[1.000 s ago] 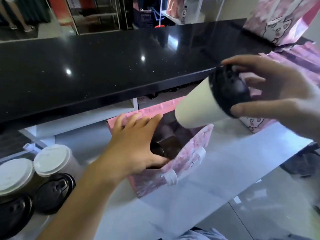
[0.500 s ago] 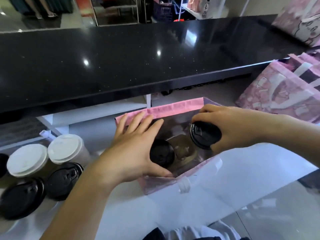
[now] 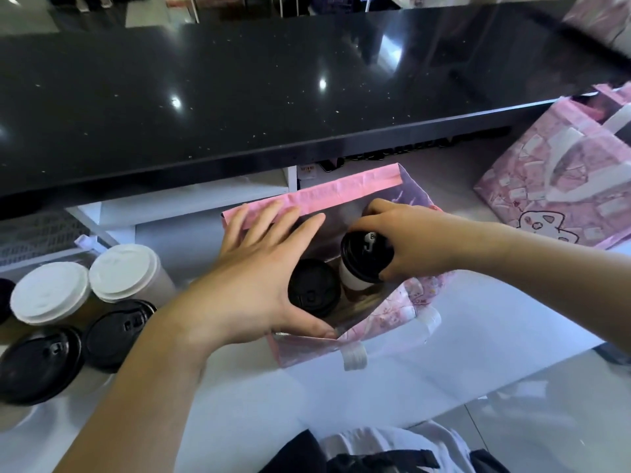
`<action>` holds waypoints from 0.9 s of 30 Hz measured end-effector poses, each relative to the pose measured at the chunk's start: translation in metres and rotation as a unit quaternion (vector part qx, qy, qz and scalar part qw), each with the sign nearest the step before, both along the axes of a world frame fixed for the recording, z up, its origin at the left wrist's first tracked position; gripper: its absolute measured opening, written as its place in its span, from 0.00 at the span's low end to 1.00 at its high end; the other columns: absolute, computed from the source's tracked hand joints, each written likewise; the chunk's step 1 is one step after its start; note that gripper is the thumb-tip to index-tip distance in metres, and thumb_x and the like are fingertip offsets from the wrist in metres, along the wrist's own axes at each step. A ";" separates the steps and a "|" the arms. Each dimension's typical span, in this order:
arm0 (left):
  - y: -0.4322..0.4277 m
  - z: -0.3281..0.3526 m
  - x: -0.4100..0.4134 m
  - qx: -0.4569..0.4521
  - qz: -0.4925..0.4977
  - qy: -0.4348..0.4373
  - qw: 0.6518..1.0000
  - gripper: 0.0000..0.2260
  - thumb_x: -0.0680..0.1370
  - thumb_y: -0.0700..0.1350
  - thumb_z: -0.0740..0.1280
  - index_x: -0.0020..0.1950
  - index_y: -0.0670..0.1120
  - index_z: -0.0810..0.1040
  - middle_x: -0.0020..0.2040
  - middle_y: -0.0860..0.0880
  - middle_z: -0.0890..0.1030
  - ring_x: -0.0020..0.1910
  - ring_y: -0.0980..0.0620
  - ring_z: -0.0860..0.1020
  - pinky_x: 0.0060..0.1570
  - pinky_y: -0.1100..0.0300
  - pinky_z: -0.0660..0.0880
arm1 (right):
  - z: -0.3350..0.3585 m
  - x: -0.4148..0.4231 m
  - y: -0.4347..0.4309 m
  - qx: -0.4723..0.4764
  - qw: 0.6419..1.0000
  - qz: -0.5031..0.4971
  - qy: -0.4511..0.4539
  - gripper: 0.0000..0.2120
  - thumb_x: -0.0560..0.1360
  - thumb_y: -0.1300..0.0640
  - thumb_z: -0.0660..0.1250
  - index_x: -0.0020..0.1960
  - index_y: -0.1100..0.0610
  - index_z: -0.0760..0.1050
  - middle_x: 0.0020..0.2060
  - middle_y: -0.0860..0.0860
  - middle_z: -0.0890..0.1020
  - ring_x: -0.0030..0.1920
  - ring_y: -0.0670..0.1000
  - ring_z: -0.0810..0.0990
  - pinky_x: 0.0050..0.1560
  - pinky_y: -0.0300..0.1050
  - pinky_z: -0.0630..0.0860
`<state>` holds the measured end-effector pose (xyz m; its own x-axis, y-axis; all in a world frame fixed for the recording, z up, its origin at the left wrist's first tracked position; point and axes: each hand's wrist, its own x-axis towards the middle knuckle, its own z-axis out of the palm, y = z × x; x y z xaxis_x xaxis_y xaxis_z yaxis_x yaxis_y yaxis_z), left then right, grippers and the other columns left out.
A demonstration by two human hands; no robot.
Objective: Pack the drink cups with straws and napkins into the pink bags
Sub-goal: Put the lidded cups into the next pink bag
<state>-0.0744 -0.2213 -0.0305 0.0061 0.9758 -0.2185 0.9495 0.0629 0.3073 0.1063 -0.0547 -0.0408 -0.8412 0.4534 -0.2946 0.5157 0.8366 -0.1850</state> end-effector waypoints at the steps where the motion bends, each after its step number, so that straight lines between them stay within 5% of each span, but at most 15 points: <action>1: 0.000 0.000 0.000 -0.002 0.002 -0.001 1.000 0.59 0.60 0.76 0.70 0.80 0.60 0.39 0.81 0.58 0.39 0.75 0.61 0.28 0.77 0.48 0.35 | -0.003 -0.001 0.000 0.006 1.000 0.000 -0.004 0.31 0.67 0.51 0.76 0.68 0.43 0.70 0.57 0.46 0.72 0.52 0.52 0.76 0.54 0.48 0.78; 7: -0.001 0.000 -0.001 0.000 0.001 -0.006 1.000 0.59 0.55 0.80 0.59 0.80 0.60 0.39 0.81 0.59 0.39 0.75 0.61 0.27 0.77 0.47 0.35 | -0.011 -0.008 0.002 0.040 0.999 0.009 -0.009 0.26 0.68 0.54 0.75 0.65 0.48 0.74 0.54 0.49 0.77 0.52 0.53 0.78 0.52 0.47 0.78; 13: -0.003 -0.002 -0.002 0.001 0.001 -0.011 1.000 0.59 0.58 0.79 0.65 0.80 0.60 0.39 0.81 0.59 0.39 0.75 0.61 0.27 0.77 0.47 0.35 | -0.009 -0.010 0.000 0.040 0.999 0.022 -0.025 0.26 0.65 0.54 0.75 0.62 0.47 0.75 0.51 0.49 0.78 0.50 0.55 0.78 0.51 0.51 0.77; 20: -0.002 -0.003 -0.001 0.007 0.013 0.006 1.000 0.58 0.55 0.79 0.57 0.80 0.61 0.39 0.81 0.59 0.40 0.76 0.60 0.29 0.77 0.47 0.36 | -0.023 -0.001 -0.011 0.017 0.998 0.040 -0.043 0.23 0.68 0.56 0.73 0.63 0.50 0.75 0.52 0.49 0.78 0.54 0.53 0.77 0.46 0.38 0.66; 27: -0.003 -0.003 -0.001 0.012 0.013 -0.002 1.000 0.58 0.56 0.79 0.58 0.80 0.61 0.39 0.81 0.58 0.40 0.76 0.61 0.29 0.77 0.47 0.36 | -0.023 -0.002 -0.009 0.000 0.998 0.028 -0.052 0.26 0.68 0.58 0.74 0.65 0.50 0.75 0.56 0.50 0.79 0.57 0.53 0.77 0.55 0.43 0.74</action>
<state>-0.0756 -0.2241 -0.0335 -0.0179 0.9808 -0.1941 0.9464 0.0792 0.3133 0.1040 -0.0640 -0.0641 -0.8305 0.4065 -0.3808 0.4841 0.8649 -0.1325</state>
